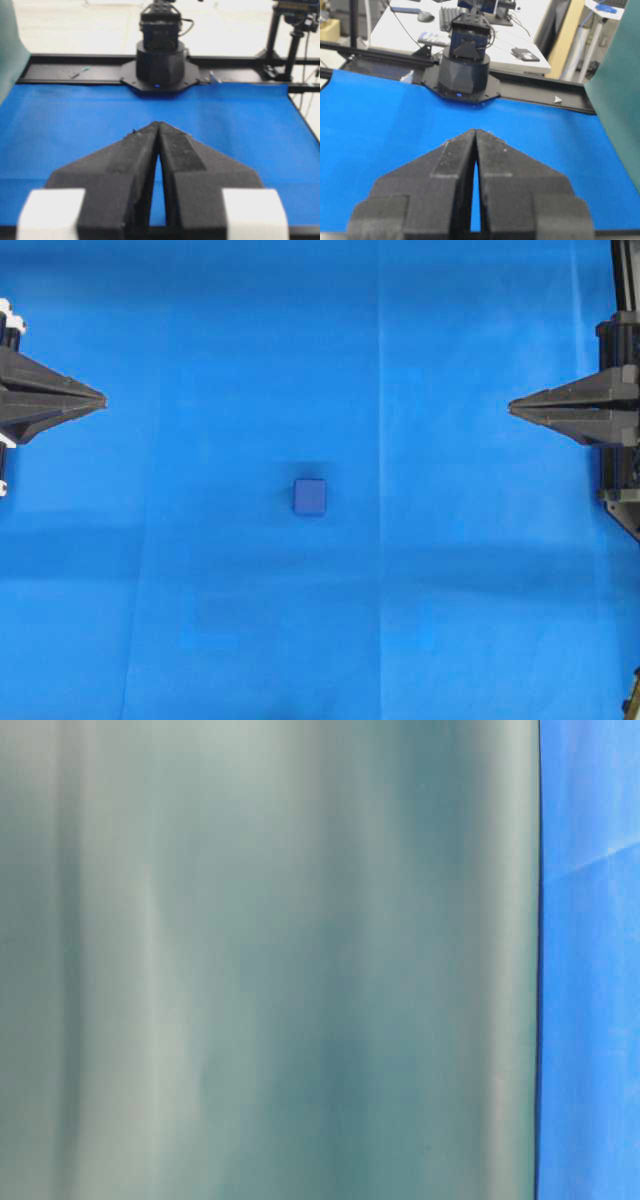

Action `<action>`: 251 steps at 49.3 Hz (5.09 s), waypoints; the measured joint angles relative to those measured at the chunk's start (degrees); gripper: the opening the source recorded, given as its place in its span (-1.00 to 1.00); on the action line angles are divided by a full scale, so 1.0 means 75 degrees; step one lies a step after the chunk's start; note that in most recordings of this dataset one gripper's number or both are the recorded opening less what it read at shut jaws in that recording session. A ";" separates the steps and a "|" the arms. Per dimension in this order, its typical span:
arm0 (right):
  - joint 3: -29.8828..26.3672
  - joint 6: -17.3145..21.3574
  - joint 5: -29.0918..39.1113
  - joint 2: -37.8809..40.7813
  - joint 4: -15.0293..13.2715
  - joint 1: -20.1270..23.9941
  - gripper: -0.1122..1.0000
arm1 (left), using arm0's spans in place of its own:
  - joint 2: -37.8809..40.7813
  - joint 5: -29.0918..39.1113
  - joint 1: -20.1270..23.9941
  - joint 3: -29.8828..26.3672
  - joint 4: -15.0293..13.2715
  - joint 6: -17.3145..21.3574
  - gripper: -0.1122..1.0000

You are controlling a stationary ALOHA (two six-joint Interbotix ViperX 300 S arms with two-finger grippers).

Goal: Handover the blue block to the right arm after grasping it with the left arm, then place it in the designated position.

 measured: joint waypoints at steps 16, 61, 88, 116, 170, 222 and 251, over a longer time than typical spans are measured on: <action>-0.0211 -0.0023 0.0609 0.0176 -0.0012 0.0000 -0.84 | -0.0012 0.0082 0.0000 0.0000 0.0012 -0.0012 -0.80; -0.0223 0.0152 0.0750 0.0223 0.0000 0.0000 0.94 | -0.0012 0.0258 0.0000 0.0012 0.0035 -0.0012 0.86; -0.0223 0.0152 0.0750 0.0293 0.0012 0.0000 0.94 | 0.0211 0.0246 0.0012 -0.0012 0.0023 -0.0035 0.86; -0.0281 0.0152 0.0738 0.0480 0.0012 -0.0199 0.94 | 0.3199 -0.1031 0.0000 -0.1324 0.0035 -0.0035 0.86; -0.0281 0.0152 0.0750 0.0480 0.0023 -0.0211 0.94 | 0.6094 0.2074 -0.0340 -0.4512 0.0035 -0.0035 0.86; -0.0281 0.0152 0.0914 0.0598 0.0023 -0.0223 0.94 | 0.7688 0.8145 -0.0410 -0.7512 0.0094 -0.0340 0.86; -0.0281 0.0152 0.0926 0.0609 0.0023 -0.0211 0.94 | 0.7688 0.8145 -0.0410 -0.7512 0.0105 -0.0328 0.86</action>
